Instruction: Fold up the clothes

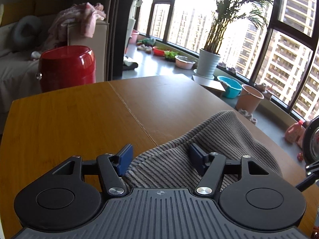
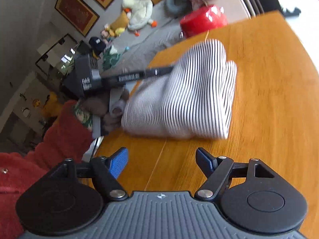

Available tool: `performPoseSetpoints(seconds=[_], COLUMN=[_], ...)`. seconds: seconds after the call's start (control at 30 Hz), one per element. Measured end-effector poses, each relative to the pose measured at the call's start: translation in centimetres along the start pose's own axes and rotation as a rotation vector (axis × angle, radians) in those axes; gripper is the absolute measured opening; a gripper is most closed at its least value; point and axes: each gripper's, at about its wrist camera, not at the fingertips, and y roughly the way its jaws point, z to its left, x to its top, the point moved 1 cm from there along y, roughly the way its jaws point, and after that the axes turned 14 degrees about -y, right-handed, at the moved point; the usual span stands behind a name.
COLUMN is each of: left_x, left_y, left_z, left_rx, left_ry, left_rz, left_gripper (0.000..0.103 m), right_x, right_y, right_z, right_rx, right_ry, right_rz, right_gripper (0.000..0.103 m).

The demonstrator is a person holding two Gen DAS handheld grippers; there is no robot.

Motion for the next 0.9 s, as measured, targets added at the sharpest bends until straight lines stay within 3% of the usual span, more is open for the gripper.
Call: performPoseSetpoints(seconds=[0.1,0.3,0.57,0.9], left_x=[0.1,-0.5,-3.4,-5.6], left_y=[0.1,-1.2,-3.6,-3.1], left_z=[0.5,1.2,2.3,-1.4], left_rx=[-0.015,-0.020,-0.094,-0.190], left_ry=[-0.035,-0.088,-0.218,-0.250], left_rz=[0.004,0.011,0.069,0.089], left_gripper=[0.070,0.070,0.071,0.084], right_x=[0.2,4.2,10.2,14.6], right_y=[1.9,4.1,7.1,10.3], right_z=[-0.6,-3.2,-5.5,-5.0], right_rx=[0.018,-0.071,-0.250,-0.404], right_ry=[0.075,0.178,0.059,-0.210], right_rz=[0.001,-0.061,-0.095,-0.080], right_gripper=[0.075,0.072,0.071,0.073])
